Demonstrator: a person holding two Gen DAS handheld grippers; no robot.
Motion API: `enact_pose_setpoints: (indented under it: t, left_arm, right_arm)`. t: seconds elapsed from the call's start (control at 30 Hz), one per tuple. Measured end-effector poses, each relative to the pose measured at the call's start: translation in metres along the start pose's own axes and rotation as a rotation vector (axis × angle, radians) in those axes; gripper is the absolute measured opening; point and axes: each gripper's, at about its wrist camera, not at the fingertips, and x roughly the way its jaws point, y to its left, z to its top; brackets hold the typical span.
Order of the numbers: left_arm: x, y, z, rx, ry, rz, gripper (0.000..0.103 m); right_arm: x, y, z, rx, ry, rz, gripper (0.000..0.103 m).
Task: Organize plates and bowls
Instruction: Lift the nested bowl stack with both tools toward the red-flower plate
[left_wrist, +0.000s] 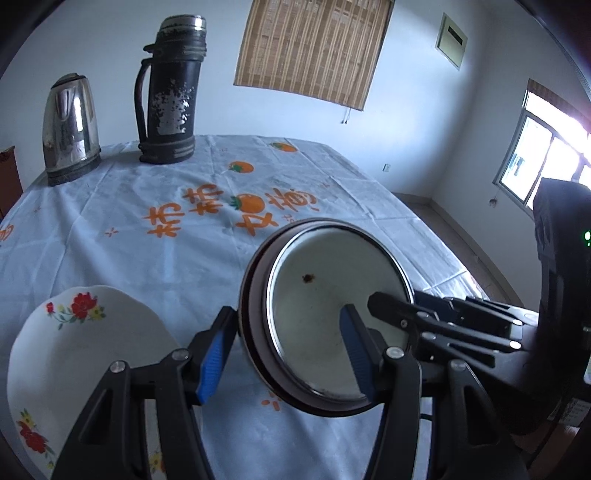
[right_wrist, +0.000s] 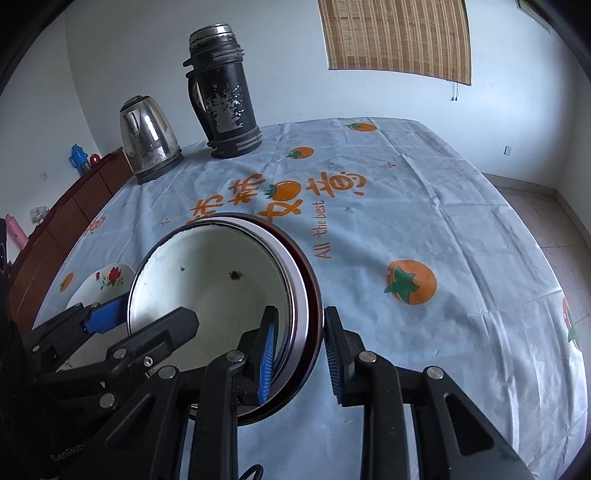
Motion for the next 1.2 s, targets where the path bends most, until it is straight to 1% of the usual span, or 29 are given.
enact_pose_setpoints:
  t: [0.27, 0.53, 0.8, 1.2]
  left_arm:
    - [-0.009, 0.006, 0.001, -0.021, -0.004, 0.005, 0.057]
    - [-0.034, 0.018, 0.000, -0.051, -0.046, 0.009, 0.057]
    - [-0.055, 0.037, -0.011, -0.087, -0.053, 0.047, 0.057]
    - [-0.086, 0.071, -0.028, -0.138, -0.066, 0.100, 0.057]
  right_arm:
    - [-0.010, 0.011, 0.002, -0.022, -0.011, 0.004, 0.027]
    - [-0.022, 0.029, 0.006, -0.052, -0.025, 0.025, 0.027]
    - [-0.028, 0.058, 0.007, -0.102, -0.027, 0.063, 0.027]
    - [-0.023, 0.108, 0.003, -0.190, -0.012, 0.106, 0.027]
